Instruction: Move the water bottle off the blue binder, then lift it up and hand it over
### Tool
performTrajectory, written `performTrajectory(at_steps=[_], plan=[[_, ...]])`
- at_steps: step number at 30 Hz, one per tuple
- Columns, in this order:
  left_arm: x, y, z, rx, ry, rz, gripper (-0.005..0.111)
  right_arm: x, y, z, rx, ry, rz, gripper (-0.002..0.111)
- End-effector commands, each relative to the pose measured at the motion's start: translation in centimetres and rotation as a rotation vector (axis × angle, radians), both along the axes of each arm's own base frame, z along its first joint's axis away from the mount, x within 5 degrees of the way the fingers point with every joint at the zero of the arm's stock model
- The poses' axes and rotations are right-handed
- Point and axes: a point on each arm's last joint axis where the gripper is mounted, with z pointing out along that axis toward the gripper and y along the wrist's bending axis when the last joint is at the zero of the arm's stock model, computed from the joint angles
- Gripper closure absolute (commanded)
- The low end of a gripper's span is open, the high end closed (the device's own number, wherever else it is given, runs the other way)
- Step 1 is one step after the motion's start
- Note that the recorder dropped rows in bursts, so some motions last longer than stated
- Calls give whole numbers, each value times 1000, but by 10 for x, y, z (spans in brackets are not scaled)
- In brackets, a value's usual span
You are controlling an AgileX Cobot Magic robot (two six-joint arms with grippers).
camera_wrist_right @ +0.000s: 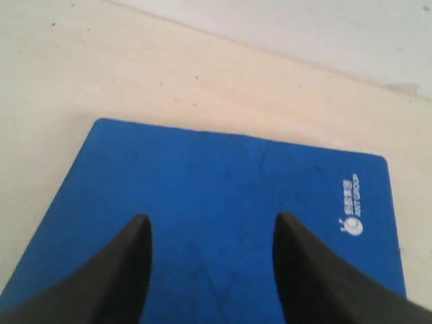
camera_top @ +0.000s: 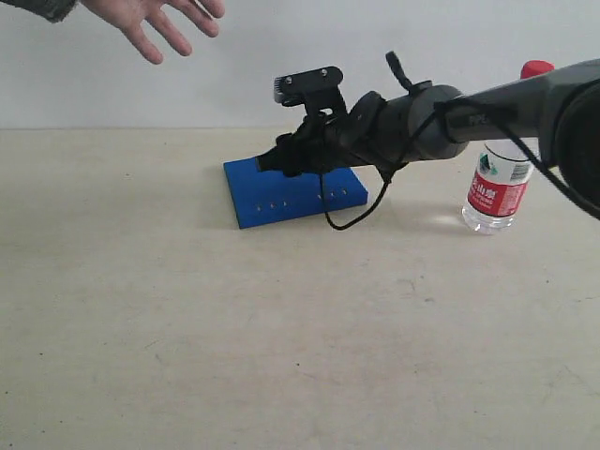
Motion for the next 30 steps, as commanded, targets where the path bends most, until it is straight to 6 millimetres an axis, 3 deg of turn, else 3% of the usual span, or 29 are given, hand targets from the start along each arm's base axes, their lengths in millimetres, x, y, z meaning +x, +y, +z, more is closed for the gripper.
performTrajectory(at_steps=[1, 7, 11, 14, 17, 21, 24, 27, 30], plan=[[0, -1, 0, -6, -3, -12, 102, 14, 0, -2, 31, -9, -21, 81], [0, -1, 0, -6, -3, -12, 102, 20, -29, -21, 168, 272, -100, 91], [0, -1, 0, -6, -3, -12, 102, 32, -57, -23, 201, 294, -180, 91], [0, -1, 0, -6, -3, -12, 102, 34, -65, -23, 204, 304, -190, 91], [0, -1, 0, -6, -3, -12, 102, 29, -65, -32, 195, 384, -154, 91], [0, -1, 0, -6, -3, -12, 102, 11, -58, -38, 93, 523, 22, 92], [0, -1, 0, -6, -3, -12, 102, -7, -55, -34, -34, 631, 160, 109], [0, -1, 0, -6, -3, -12, 102, -26, -51, -20, -155, 740, 206, 108], [0, -1, 0, -6, -3, -12, 102, -32, -43, 8, -273, 641, 245, 108]])
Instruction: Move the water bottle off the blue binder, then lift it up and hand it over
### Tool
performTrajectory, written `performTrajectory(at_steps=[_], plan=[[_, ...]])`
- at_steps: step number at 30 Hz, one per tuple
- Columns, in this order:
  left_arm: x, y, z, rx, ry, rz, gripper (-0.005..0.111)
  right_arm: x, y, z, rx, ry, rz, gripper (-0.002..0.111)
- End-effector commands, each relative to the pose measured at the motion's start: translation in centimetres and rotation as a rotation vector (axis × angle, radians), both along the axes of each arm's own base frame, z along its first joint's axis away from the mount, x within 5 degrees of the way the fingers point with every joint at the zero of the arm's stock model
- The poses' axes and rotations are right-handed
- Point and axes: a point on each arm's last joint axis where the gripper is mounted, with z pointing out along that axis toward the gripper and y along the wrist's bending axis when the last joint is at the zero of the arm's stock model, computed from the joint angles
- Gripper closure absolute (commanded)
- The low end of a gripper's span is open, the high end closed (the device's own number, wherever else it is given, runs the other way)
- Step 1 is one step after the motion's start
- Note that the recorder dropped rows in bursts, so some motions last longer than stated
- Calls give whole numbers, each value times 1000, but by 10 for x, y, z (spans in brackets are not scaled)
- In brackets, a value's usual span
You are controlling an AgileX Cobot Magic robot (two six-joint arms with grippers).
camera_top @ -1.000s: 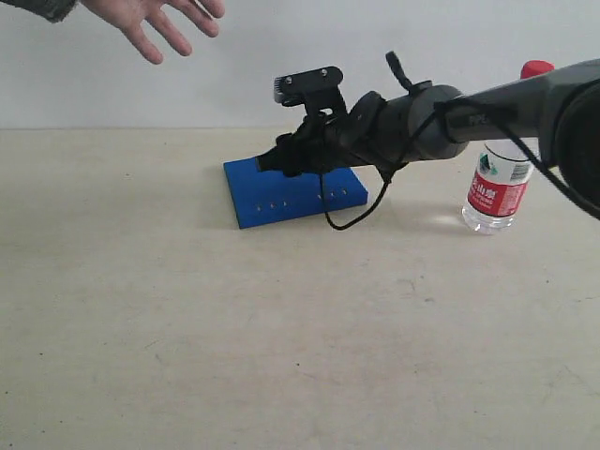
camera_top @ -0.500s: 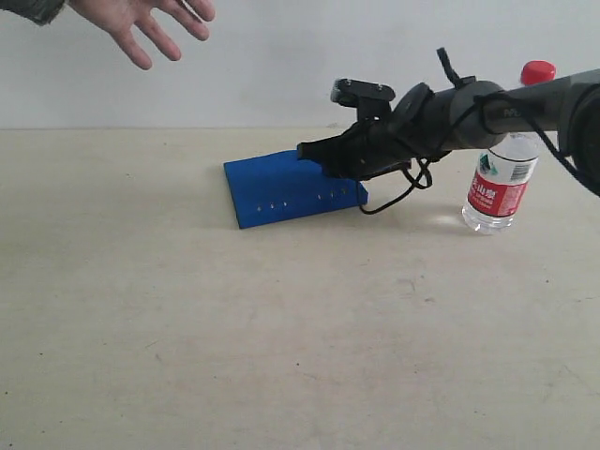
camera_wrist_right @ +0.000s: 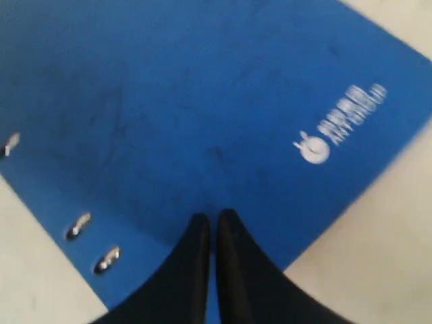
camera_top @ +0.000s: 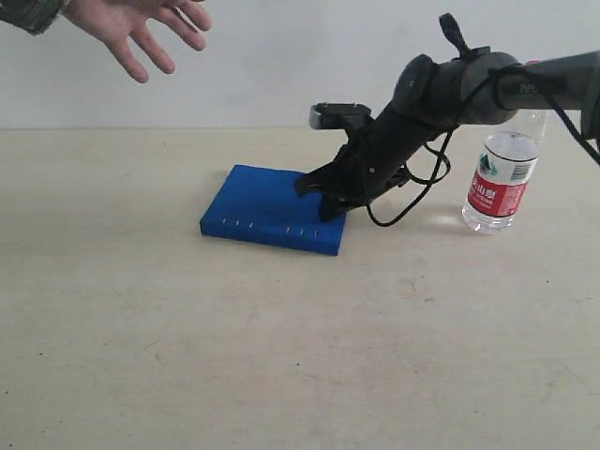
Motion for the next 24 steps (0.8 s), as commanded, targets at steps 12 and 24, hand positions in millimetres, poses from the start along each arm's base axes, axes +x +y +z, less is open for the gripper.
performTrajectory(at_steps=[12, 24], plan=[[0, -1, 0, 12, -1, -12, 102, 21, 23, -12, -46, -382, -82, 108], [-1, -2, -1, 13, 16, -26, 102, 39, 23, -36, -12, -584, -160, 108]])
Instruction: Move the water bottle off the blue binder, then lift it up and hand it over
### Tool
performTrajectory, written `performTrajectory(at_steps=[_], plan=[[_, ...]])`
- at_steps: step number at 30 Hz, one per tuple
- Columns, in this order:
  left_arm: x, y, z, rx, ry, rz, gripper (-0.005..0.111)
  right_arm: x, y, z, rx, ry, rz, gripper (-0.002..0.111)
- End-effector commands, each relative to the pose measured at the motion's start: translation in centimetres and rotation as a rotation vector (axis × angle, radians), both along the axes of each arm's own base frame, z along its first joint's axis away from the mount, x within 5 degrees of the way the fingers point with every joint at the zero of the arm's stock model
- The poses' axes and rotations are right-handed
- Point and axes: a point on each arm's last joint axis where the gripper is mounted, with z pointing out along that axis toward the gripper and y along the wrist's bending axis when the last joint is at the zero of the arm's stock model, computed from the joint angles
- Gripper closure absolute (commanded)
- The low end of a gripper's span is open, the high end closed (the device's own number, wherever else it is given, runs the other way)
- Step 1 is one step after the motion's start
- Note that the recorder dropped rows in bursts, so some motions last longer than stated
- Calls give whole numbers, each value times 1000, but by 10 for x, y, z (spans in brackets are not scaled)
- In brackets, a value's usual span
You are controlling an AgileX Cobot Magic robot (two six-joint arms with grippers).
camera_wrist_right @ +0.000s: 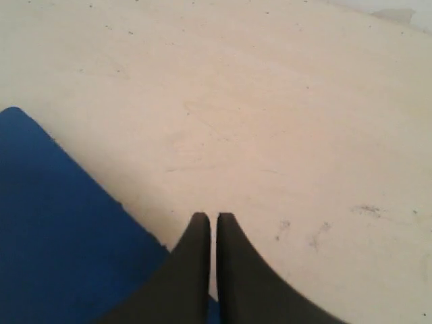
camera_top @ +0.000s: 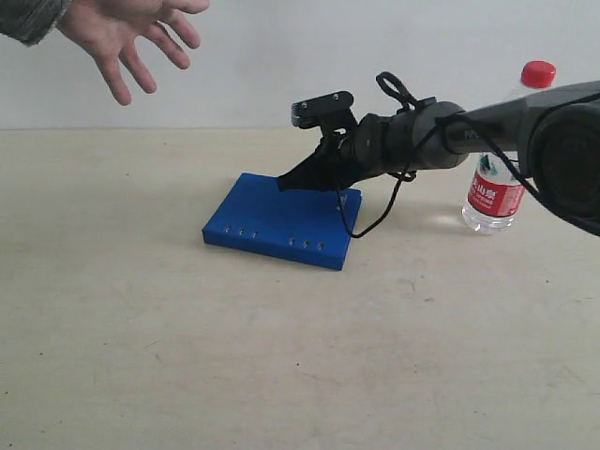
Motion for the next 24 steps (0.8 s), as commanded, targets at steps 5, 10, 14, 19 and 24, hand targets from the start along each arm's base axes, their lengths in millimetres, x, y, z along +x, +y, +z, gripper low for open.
performTrajectory(at_steps=[5, 10, 14, 19, 24], plan=[[0, -1, 0, 12, 1, -14, 102, 0, -7, -12, 11, 51, -35, 108], [0, -1, 0, 12, 1, -14, 102, -13, -12, -18, -70, 233, 37, 108], [0, -1, 0, 12, 1, -14, 102, -39, 1, 5, -191, 358, 247, 108], [0, -1, 0, 12, 1, -14, 102, -68, 20, 47, -279, 412, 397, 108], [0, 0, 2, -31, -14, -3, 102, -53, 23, 76, -160, 229, 250, 108]])
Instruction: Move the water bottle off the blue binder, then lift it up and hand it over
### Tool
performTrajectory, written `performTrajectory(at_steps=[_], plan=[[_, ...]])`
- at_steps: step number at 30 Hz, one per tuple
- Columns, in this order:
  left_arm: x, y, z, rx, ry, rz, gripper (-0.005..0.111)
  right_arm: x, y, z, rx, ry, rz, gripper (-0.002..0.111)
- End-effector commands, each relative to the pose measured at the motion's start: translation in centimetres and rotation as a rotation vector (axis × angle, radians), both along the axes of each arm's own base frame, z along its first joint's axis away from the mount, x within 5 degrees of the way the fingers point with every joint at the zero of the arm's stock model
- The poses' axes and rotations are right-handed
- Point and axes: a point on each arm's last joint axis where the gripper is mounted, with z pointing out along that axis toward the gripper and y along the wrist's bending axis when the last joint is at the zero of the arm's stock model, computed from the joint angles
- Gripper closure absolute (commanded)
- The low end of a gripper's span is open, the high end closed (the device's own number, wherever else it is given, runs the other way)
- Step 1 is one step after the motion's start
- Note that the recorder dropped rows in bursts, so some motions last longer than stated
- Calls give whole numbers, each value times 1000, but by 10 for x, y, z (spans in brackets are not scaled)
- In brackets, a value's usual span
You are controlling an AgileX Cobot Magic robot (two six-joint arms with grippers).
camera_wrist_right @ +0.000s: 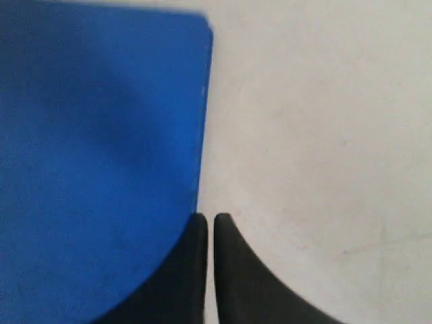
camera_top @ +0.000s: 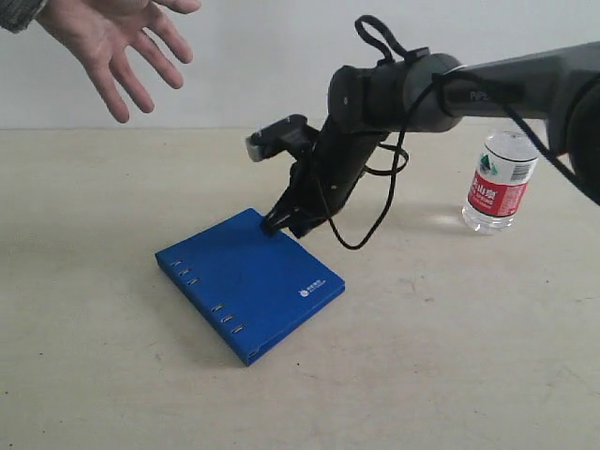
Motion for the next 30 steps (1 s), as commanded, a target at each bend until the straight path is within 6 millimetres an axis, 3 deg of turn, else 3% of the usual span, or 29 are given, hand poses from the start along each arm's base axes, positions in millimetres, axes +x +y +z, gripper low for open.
performTrajectory(at_steps=[1, 5, 7, 9, 12, 14, 18, 21, 25, 30], plan=[[0, 0, 2, -77, -19, 1, 102, 15, -4, 29, 106, -162, -132, 108], [0, -3, 5, -399, -6, -22, 102, 10, -5, 34, 114, -106, -155, 108], [0, -6, 3, -432, 27, -51, 102, 0, -6, 35, 75, -13, -110, 108], [4, -8, -2, -403, 104, -65, 102, -15, -6, 36, 52, 110, -9, 108], [14, -8, -11, -451, 240, -27, 102, -48, -1, 50, 123, 350, 279, 108], [23, -5, -18, -483, 344, 30, 102, -55, 5, 61, 212, 338, 363, 108], [40, 8, -35, -468, 478, 220, 102, -57, 0, 76, 201, 291, 383, 108], [55, 17, -38, -413, 539, 322, 102, -55, -7, 75, 115, 259, 402, 108], [84, 15, -37, -388, 669, 319, 102, -48, -20, 57, -53, 262, 367, 108], [134, -5, -36, -374, 812, 210, 102, -47, -14, 44, 17, 338, 298, 101]])
